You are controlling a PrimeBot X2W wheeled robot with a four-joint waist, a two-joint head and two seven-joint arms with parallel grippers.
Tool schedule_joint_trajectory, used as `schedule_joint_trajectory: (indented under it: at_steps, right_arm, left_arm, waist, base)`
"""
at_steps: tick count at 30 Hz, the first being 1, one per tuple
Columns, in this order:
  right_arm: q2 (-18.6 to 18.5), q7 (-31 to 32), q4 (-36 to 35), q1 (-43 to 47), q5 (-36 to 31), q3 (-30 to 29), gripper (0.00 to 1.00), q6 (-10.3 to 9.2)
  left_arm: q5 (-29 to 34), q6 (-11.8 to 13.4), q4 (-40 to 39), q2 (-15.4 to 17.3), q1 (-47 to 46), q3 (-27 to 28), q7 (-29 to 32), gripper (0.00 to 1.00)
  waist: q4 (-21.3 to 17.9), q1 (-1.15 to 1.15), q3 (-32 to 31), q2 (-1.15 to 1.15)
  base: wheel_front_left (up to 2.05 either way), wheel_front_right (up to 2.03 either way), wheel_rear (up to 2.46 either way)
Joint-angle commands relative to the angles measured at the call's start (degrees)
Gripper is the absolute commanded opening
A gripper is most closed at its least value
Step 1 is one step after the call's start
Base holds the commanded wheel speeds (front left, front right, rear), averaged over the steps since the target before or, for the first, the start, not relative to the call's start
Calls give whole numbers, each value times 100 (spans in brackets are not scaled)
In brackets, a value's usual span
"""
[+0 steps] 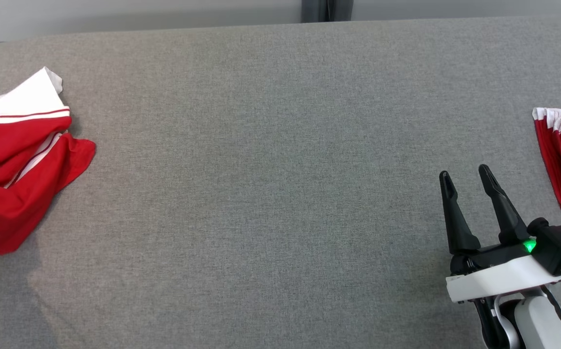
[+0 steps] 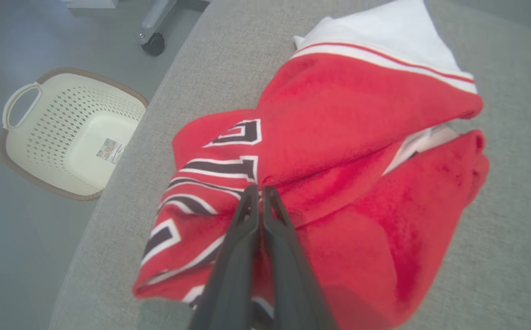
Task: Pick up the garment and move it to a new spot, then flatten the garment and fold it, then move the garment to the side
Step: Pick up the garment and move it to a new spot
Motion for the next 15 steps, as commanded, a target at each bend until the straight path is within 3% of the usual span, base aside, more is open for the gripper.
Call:
schedule_joint_trajectory:
  at_steps: [1,10,15]
  right_arm:
    - [11,-41,12,15,-28,-22,100,0]
    - [85,-37,49,141,6,-70,100,0]
    - [74,-37,82,265,-3,-148,100,0]
  left_arm:
    - [39,-33,-119,27,-130,-68,-95,0]
    - [143,-96,-906,-14,-110,-618,-380,0]
    - [-134,-87,-1664,-30,111,-1121,-417,0]
  waist:
    - [22,0,-77,0]
    - [-3,0,-562,0]
    - [-74,0,-889,0]
  base:
    - [0,0,0]
    - [0,0,0]
    - [0,0,0]
